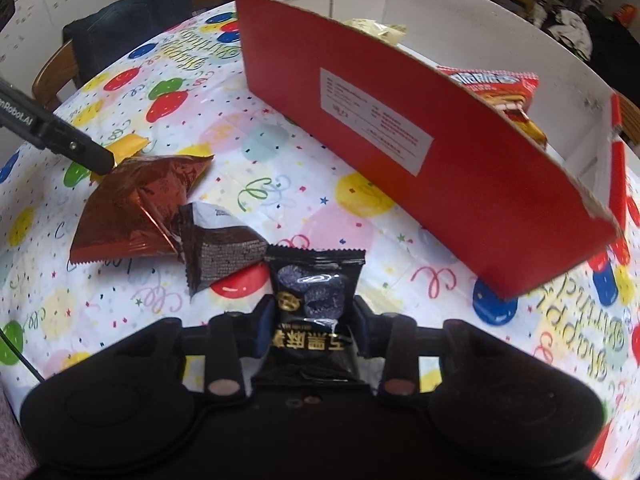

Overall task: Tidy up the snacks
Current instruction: 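Grasp the black cookie packet with right gripper while left approaches the yellow candy, then close the left gripper on the yellow candy while right holds the black packet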

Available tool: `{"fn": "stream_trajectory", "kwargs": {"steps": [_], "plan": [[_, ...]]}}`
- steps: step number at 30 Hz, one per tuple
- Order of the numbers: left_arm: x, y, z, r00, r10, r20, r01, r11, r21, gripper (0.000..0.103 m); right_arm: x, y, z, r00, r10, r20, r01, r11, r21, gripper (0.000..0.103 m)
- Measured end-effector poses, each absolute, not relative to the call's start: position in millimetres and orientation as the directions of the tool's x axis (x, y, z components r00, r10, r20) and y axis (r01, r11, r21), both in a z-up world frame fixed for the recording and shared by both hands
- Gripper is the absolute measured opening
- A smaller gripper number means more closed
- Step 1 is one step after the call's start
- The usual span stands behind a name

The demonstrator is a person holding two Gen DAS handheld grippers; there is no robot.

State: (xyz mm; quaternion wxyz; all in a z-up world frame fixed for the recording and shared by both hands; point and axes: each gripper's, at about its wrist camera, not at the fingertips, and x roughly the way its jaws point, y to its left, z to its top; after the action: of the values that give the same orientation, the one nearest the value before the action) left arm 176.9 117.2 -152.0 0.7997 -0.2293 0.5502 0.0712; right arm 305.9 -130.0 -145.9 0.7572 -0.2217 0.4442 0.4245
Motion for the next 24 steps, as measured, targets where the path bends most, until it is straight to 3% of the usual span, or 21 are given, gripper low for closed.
{"fn": "stream_trajectory", "kwargs": {"steps": [15,24], "plan": [[193,109,-156,0.343,-0.107,-0.933,-0.345,0.91,-0.231,0.046,273,-140,-133,0.324,0.438,-0.838,-0.713,0.696,0.088,0.034],[194,103,-157,0.355,-0.084,-0.931,-0.298,0.934,-0.198,0.042,260,-151,-115,0.365,0.449,-0.816,-0.605,0.78,0.159,0.034]]}}
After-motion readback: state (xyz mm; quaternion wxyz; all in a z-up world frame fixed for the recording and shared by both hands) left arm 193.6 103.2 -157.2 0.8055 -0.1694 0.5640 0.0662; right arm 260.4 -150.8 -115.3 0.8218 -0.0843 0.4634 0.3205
